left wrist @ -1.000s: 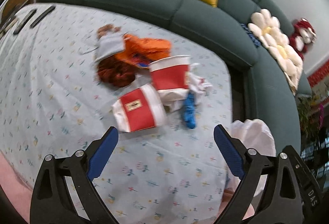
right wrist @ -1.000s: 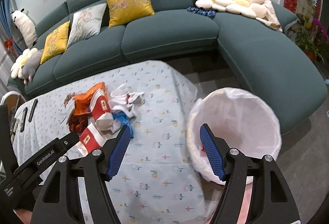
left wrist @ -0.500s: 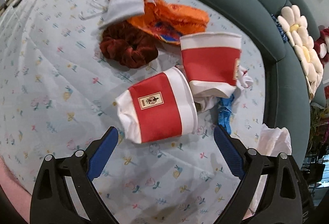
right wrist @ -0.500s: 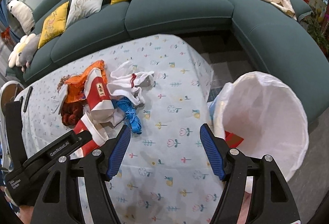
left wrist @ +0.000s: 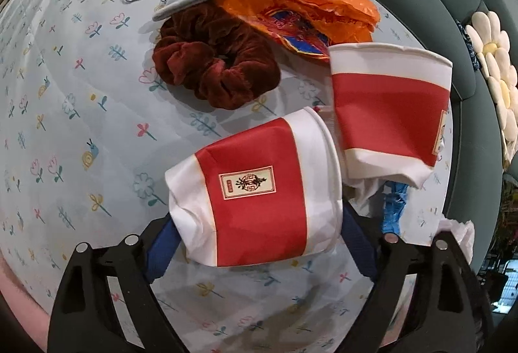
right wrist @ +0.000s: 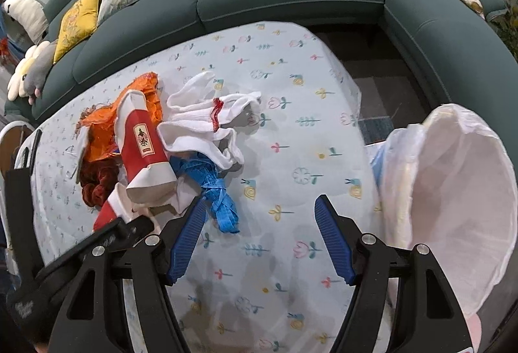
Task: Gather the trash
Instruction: 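Grasp the red-and-white cup with the left tool while the right tool grasps the blue cord, then lower the cup and cord into the bin and open both tools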
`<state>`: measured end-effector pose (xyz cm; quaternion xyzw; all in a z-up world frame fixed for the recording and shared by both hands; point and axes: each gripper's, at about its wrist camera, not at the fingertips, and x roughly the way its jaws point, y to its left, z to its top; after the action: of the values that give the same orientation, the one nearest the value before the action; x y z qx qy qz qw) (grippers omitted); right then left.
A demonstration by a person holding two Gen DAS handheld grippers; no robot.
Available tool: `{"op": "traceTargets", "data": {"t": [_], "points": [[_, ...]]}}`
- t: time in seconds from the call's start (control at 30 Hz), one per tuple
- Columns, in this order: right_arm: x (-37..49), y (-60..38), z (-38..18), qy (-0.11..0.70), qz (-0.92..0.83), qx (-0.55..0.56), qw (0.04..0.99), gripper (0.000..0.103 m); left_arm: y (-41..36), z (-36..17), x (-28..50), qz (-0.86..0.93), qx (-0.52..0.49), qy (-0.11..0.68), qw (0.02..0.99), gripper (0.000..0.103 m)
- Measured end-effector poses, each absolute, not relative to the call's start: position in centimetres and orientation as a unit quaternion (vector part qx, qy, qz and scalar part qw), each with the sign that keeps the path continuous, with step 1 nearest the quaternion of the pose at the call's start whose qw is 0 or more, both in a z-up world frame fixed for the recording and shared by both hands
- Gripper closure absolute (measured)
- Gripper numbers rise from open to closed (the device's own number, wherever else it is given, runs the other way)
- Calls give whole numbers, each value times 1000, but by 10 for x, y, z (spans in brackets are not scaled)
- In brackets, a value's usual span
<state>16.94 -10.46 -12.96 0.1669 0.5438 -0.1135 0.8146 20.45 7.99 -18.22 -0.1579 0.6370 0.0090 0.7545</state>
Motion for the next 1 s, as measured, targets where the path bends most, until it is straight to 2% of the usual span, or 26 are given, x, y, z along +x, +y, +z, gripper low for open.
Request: {"op": "traceTargets", "data": {"t": [0.23, 0.33, 0.4, 0.43, 0.53, 0.77, 1.0], "points": [[185, -93, -155, 562, -96, 180, 802, 39, 95, -171, 195, 5, -142, 619, 772, 19], [192, -85, -164, 569, -88, 173, 799, 52, 103, -167, 193, 8, -136, 614, 777, 19], [197, -80, -173, 580, -84, 167, 793, 65, 107, -164, 194, 9, -136, 614, 778, 19], [197, -79, -175, 583, -81, 167, 791, 76, 109, -163, 194, 10, -138, 613, 778, 19], [194, -75, -176, 587, -79, 156, 791, 83, 111, -158, 193, 10, -145, 610, 779, 19], [163, -75, -145, 567, -67, 163, 805, 85, 107, -133, 185, -10, -138, 592, 794, 19], [118, -102, -88, 511, -71, 184, 836, 85, 69, -92, 160, -51, -125, 563, 815, 18]]}}
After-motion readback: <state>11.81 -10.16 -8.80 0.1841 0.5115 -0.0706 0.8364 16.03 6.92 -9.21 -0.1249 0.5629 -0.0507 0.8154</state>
